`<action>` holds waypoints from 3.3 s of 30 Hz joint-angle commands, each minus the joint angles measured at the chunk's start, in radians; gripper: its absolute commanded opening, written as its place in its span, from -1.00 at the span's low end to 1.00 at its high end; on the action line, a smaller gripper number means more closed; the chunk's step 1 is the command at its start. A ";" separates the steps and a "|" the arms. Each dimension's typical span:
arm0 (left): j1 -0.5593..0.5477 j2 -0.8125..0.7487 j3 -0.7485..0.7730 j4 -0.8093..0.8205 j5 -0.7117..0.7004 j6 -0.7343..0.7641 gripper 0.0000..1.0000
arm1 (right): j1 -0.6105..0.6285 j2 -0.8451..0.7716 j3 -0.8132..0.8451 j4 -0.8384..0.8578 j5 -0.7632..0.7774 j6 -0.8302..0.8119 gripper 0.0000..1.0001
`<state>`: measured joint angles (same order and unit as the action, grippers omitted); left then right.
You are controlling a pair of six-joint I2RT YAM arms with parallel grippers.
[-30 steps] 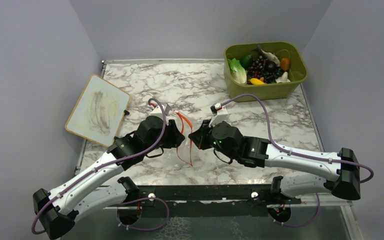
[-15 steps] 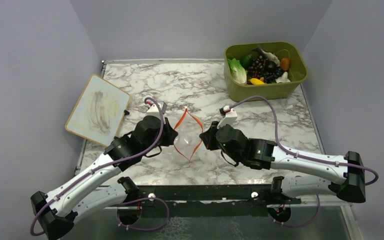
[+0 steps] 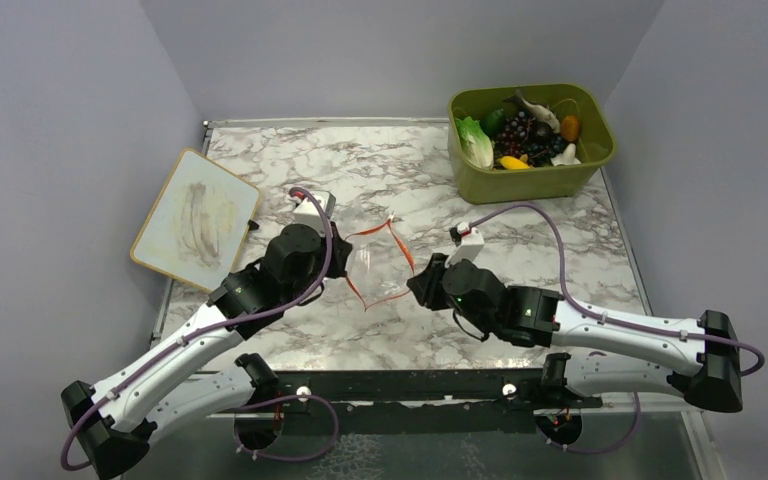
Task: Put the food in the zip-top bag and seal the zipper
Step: Open the zipper of the food storage bag at the center of the board, then pick up the fake vegetable from the bin.
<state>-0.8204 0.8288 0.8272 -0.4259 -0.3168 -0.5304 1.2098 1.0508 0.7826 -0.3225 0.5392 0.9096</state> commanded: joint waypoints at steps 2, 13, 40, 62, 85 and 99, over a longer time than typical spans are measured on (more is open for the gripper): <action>-0.003 0.007 -0.005 0.130 0.091 0.129 -1.00 | 0.005 -0.019 0.096 0.052 0.006 -0.118 -0.29; -0.003 0.074 -0.004 0.174 0.049 0.263 -1.00 | -0.008 0.049 0.341 0.125 0.224 -0.615 0.35; -0.003 -0.024 -0.055 0.148 0.191 0.392 -1.00 | -0.785 0.656 0.849 0.033 -0.519 -0.772 -0.10; -0.003 -0.016 -0.056 0.137 0.195 0.402 -1.00 | -1.037 1.113 1.282 -0.170 -0.752 -0.760 -0.24; -0.003 -0.010 -0.029 0.128 0.083 0.413 -1.00 | -1.043 1.232 1.330 -0.193 -0.771 -0.822 -0.67; -0.003 0.155 0.165 -0.036 -0.149 0.382 -1.00 | -1.043 0.928 1.141 -0.140 -0.719 -0.845 -0.98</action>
<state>-0.8204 0.9329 0.9653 -0.4129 -0.3923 -0.1368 0.1745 2.1288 1.9781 -0.5209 -0.1947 0.0704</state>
